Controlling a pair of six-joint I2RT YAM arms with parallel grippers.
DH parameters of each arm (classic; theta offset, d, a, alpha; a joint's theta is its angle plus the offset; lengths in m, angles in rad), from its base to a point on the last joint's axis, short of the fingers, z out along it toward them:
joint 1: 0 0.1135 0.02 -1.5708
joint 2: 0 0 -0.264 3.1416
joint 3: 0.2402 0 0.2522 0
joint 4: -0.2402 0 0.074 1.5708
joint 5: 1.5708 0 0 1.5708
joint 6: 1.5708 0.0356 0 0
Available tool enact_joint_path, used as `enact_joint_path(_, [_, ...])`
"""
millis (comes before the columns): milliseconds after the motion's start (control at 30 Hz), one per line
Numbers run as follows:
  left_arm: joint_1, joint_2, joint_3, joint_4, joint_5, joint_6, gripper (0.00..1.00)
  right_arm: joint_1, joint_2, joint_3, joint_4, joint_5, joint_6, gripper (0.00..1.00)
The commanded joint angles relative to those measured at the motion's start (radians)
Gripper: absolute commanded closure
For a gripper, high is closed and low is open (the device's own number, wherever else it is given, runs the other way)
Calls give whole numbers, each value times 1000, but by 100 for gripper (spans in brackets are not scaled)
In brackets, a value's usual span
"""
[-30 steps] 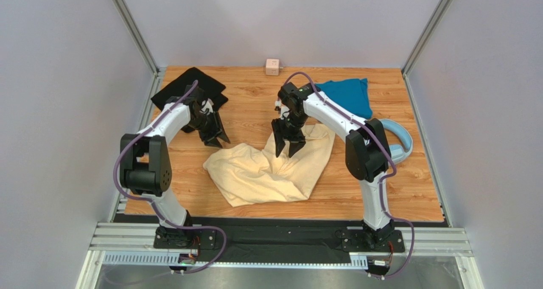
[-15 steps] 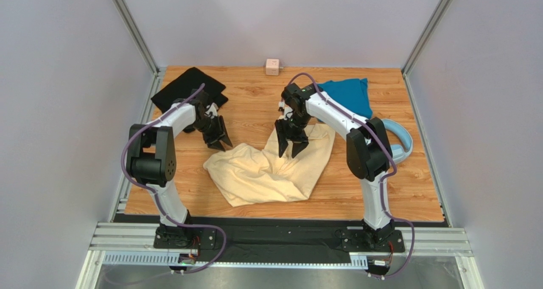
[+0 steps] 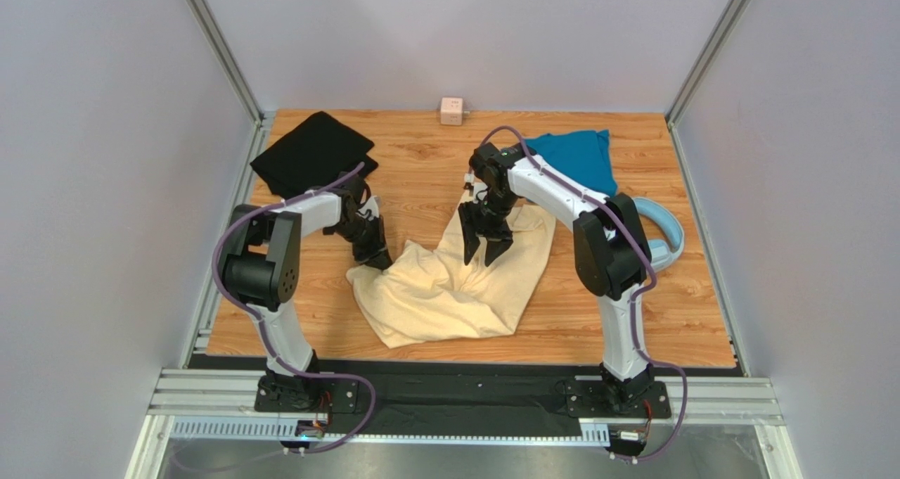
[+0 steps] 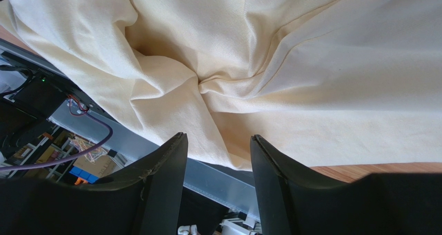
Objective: Fold and stack the t-shirts
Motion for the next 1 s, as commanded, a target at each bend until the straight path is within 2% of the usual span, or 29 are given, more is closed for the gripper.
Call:
enact_joint_path(0, [-20,-70,-39,25,30,7,100,0,-20,-28,37,-21,-11,50])
enact_joint_path(267, [-18,-269,-23,8,-29,-26,100,0,-55,-99,79,-7,-4,59])
enact_joint_path(533, [-20,-390,60,-58,1,-49,100,-1,-78,-143,112,4,12,59])
enact_joint_path(633, [-20,-403,50,-62,0,-36,100,-1,-91,-155,135,-34,19,47])
enact_joint_path(700, [-20,-397,47,-64,4,-28,89,-1,-105,-177,176,-57,34,43])
enact_joint_path(733, [-20,-386,47,-65,6,-25,85,-1,-106,-184,196,-95,50,38])
enact_joint_path(767, [-20,-378,49,-67,3,-23,77,-1,-102,-191,230,-115,61,36])
enact_joint_path(800, [-20,-374,50,-72,0,-22,75,-1,-95,-188,239,-129,67,36])
enact_joint_path(967, [-20,-354,49,-81,-2,-17,75,9,-62,-134,244,-162,74,36])
